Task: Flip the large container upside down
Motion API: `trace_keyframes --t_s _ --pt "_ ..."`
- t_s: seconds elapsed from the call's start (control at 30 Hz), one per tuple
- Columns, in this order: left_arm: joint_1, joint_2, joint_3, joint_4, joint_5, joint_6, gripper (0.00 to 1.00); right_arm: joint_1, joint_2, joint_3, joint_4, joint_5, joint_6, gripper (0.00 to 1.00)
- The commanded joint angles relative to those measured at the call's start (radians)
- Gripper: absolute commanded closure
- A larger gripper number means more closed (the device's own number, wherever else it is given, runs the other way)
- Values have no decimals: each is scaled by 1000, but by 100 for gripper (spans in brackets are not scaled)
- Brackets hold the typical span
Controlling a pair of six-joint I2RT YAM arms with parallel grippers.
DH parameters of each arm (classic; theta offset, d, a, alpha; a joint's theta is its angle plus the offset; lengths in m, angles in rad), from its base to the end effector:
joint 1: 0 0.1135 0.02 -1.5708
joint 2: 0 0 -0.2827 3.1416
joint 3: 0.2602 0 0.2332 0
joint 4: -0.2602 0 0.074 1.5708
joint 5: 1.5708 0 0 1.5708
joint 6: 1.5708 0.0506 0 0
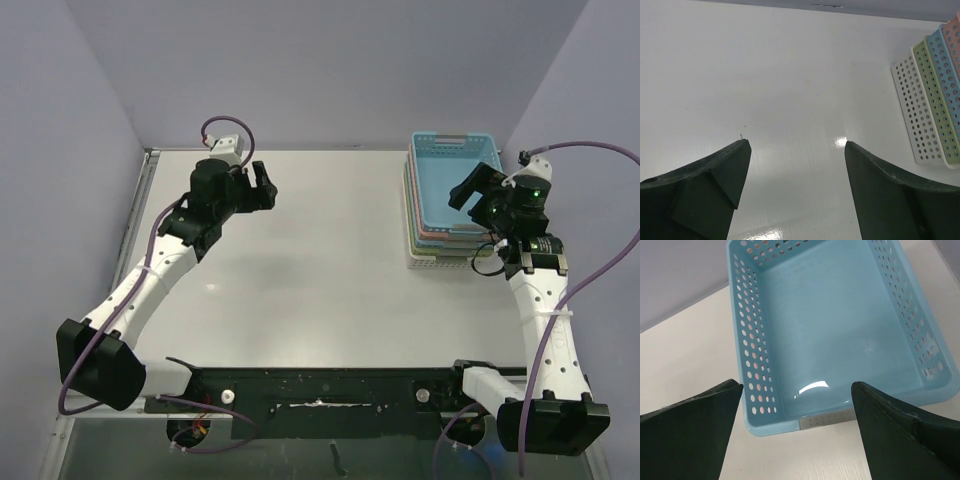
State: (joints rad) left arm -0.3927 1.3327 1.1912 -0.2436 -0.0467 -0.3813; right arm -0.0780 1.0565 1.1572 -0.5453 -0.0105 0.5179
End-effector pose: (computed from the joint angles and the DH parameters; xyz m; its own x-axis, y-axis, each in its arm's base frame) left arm 0.2784 -0.1127 0.3691 -0.4495 -0.2161 -0.8667 0.1886 0.9255 -0.3286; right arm 0.2110 -0.0160 0.3884 -0.3387 0.5230 -0.7822 0.2718 0.8502 0.4509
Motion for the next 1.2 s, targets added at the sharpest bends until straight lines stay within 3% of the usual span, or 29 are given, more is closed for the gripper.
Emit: trace_keyframes --t_s 0.0,0.27,0.37,0.6,0.8,0.9,1.03,1.17 --pt "3 -71 -19 36 -90 43 23 7 26 62 21 -32 -8 2" --pt "-5 -88 -62 36 -12 73 23 168 62 126 -66 207 -67 2" --pt "-86 -46 -68 11 -72 114 23 240 95 154 -86 243 -79 2" --pt "-267 47 -79 -23 -157 79 22 305 239 255 -190 233 -122 2" --pt "-278 79 -98 -29 -169 36 21 307 322 291 -168 239 -147 2" --pt "-277 93 -87 -30 -167 39 21 306 377 309 -152 244 -171 16" --pt "-276 106 -72 -50 -163 20 21 304 443 358 -150 264 -170 63" --pt "-277 110 -67 -53 -141 7 21 302 475 375 -149 265 -148 90"
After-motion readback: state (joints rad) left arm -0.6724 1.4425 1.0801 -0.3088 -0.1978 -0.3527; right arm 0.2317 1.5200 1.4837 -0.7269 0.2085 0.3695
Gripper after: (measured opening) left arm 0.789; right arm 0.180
